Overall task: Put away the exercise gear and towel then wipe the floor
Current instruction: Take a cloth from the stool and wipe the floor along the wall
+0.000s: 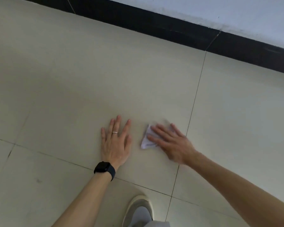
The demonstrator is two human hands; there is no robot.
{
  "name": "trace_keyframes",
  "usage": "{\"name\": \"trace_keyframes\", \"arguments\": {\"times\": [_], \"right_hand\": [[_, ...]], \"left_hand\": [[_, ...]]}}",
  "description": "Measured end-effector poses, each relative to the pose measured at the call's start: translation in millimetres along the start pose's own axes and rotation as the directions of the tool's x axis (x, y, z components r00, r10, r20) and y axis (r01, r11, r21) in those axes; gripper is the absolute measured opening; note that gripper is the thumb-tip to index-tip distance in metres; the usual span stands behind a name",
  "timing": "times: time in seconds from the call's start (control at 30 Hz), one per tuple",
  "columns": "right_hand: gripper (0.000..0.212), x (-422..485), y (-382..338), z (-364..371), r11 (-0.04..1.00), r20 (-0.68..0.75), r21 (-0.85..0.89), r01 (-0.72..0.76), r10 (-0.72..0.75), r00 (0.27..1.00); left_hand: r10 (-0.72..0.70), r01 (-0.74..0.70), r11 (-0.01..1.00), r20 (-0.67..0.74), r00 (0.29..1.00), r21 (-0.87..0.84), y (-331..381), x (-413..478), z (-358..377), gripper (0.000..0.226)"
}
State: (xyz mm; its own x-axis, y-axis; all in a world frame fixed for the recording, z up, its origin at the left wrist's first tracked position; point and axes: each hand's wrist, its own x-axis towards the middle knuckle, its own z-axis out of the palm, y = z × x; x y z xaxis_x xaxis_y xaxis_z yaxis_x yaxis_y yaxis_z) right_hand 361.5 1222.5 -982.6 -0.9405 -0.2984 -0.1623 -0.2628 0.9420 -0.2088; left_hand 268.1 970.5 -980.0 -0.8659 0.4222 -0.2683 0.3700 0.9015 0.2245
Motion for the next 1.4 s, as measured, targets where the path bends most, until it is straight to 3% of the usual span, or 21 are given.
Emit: {"name": "trace_keyframes", "arguments": {"times": [0.03,0.1,0.17,0.23,0.3,0.37,0.43,0.53,0.63,0.7,0.8,0.87,0.97,1.03,1.07,1.13,1.2,1.23,1.27,1.33,1.4], "right_hand": [[0.068,14,16,-11,0.962,-0.029,0.082,-0.262,0.265,0.964],[0.066,40,26,-28,0.696,-0.013,0.295,-0.655,0.688,0.725],[0.066,60,3,-30,0.545,0.029,0.363,-0.756,0.804,0.593],[0.067,62,-36,-18,0.739,-0.007,0.277,-0.614,0.64,0.768],[0.07,50,-71,-3,0.983,0.006,0.117,-0.143,0.143,0.99],[0.068,48,-64,3,0.942,0.093,0.008,0.334,-0.334,0.938],[0.064,68,-31,-3,0.892,0.111,-0.077,0.446,-0.436,0.893],[0.061,109,34,-23,0.994,-0.048,0.014,-0.105,0.106,0.993],[0.054,145,93,-55,0.597,-0.055,0.315,-0.738,0.788,0.613],[0.055,158,116,-66,0.404,-0.074,0.382,-0.831,0.91,0.408],[0.056,171,117,-66,0.317,-0.096,0.395,-0.862,0.948,0.305],[0.055,179,88,-57,0.444,-0.074,0.358,-0.821,0.89,0.449],[0.057,182,43,-43,0.901,-0.035,0.173,-0.398,0.409,0.912],[0.056,182,56,-45,0.987,-0.008,0.069,-0.142,0.143,0.99],[0.054,185,73,-49,0.984,-0.023,0.056,-0.171,0.172,0.985],[0.053,193,109,-57,0.86,-0.102,0.119,-0.496,0.508,0.856],[0.053,199,143,-70,0.411,-0.106,0.34,-0.846,0.911,0.399],[0.054,204,157,-79,0.154,-0.042,0.428,-0.89,0.988,0.151],[0.056,209,167,-88,-0.022,0.047,0.467,-0.884,0.999,0.0],[0.062,231,172,-100,-0.178,0.249,0.458,-0.871,0.966,-0.066],[0.065,266,157,-100,-0.097,0.171,0.476,-0.874,0.985,-0.016]], "left_hand": [[-0.033,0.033,0.999,0.005,0.999,0.01,-12,-2,-1,0.058],[-0.054,0.053,0.998,0.039,0.998,0.032,-32,-4,-2,0.06],[-0.037,0.036,0.999,0.055,0.998,0.027,-40,-3,-5,0.06],[-0.014,0.014,1.0,0.029,0.999,0.01,-41,-1,-9,0.056],[-0.006,0.006,1.0,-0.012,1.0,0.001,-46,7,-14,0.055],[-0.044,0.044,0.999,-0.045,0.998,0.001,-56,20,-20,0.056],[-0.084,0.085,0.996,-0.077,0.994,0.01,-71,38,-26,0.058],[-0.106,0.11,0.993,-0.106,0.989,0.031,-89,81,-38,0.06],[-0.183,0.187,0.982,-0.113,0.977,0.024,-102,126,-49,0.063],[-0.226,0.229,0.973,-0.117,0.967,0.018,-107,143,-50,0.065],[-0.233,0.237,0.972,-0.141,0.962,0.01,-108,149,-47,0.066],[-0.229,0.229,0.973,-0.14,0.963,-0.013,-108,147,-47,0.067],[-0.245,0.246,0.969,-0.129,0.961,-0.011,-108,149,-48,0.068],[-0.243,0.244,0.97,-0.117,0.963,-0.011,-108,149,-50,0.069],[-0.242,0.244,0.97,-0.117,0.963,-0.003,-107,147,-50,0.069],[-0.245,0.247,0.969,-0.119,0.962,0.0,-107,149,-51,0.069],[-0.249,0.248,0.969,-0.114,0.962,-0.018,-106,151,-51,0.07],[-0.253,0.252,0.968,-0.11,0.961,-0.019,-106,151,-51,0.07],[-0.254,0.254,0.967,-0.111,0.961,-0.013,-106,151,-51,0.07],[-0.248,0.249,0.968,-0.117,0.962,-0.008,-106,152,-50,0.07],[-0.246,0.245,0.969,-0.129,0.961,-0.02,-106,151,-50,0.07]]}}
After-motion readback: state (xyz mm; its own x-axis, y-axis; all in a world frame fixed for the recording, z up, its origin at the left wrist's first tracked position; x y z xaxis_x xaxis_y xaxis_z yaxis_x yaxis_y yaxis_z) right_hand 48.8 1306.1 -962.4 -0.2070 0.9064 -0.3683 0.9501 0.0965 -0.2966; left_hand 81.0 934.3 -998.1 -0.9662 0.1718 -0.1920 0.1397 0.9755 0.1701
